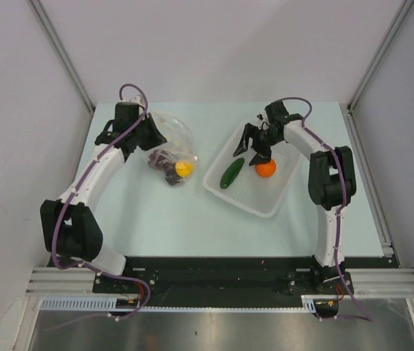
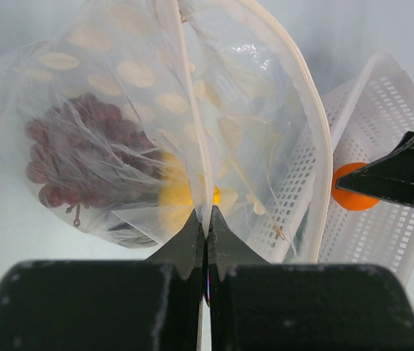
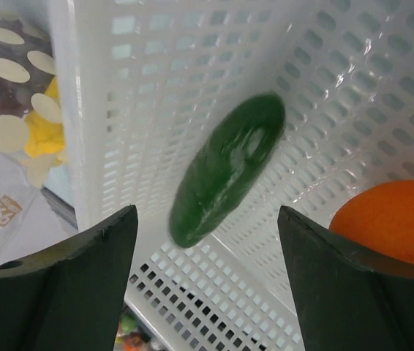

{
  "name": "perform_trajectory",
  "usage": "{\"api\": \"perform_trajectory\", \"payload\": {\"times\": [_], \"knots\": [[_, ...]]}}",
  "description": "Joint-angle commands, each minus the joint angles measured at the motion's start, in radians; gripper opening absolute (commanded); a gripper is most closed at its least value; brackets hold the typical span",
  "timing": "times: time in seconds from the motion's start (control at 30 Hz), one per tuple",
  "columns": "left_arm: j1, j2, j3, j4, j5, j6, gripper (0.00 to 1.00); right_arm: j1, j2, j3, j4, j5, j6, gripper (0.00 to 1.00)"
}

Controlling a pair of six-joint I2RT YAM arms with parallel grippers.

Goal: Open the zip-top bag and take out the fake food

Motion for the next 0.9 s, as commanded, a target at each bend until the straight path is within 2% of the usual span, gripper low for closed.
{"api": "perform_trajectory", "payload": {"times": [0.0,0.13,0.27,0.37,0.5,0.57,0.77,0.87], "knots": [[0.007,-0.053,-0.004,0.015,0.023,0.017,0.00,0.019,-0.002,0.124,-0.079,0.121,-0.084,0.82],[0.005,-0.060,-0.010,0.009,0.013,0.025,0.00,0.060,-0.036,0.239,-0.135,0.212,-0.121,0.82],[0.007,-0.070,-0.027,0.024,0.023,0.025,0.00,0.161,-0.077,0.296,-0.082,0.252,-0.142,0.81],[0.005,-0.070,-0.025,0.028,0.026,0.028,0.00,0.212,-0.077,0.327,0.022,0.250,-0.133,0.72],[0.005,-0.065,-0.013,0.021,0.042,0.037,0.00,0.292,0.013,0.449,0.096,0.215,-0.083,0.50],[0.007,-0.059,-0.002,0.020,0.059,0.043,0.00,0.321,0.042,0.541,0.099,0.229,-0.087,0.47],[0.005,-0.054,0.019,0.006,0.058,0.058,0.00,0.400,0.095,0.621,0.151,0.267,-0.099,0.43],[0.004,-0.063,0.016,0.008,0.064,0.052,0.00,0.404,0.147,0.669,0.121,0.246,-0.078,0.38]]}}
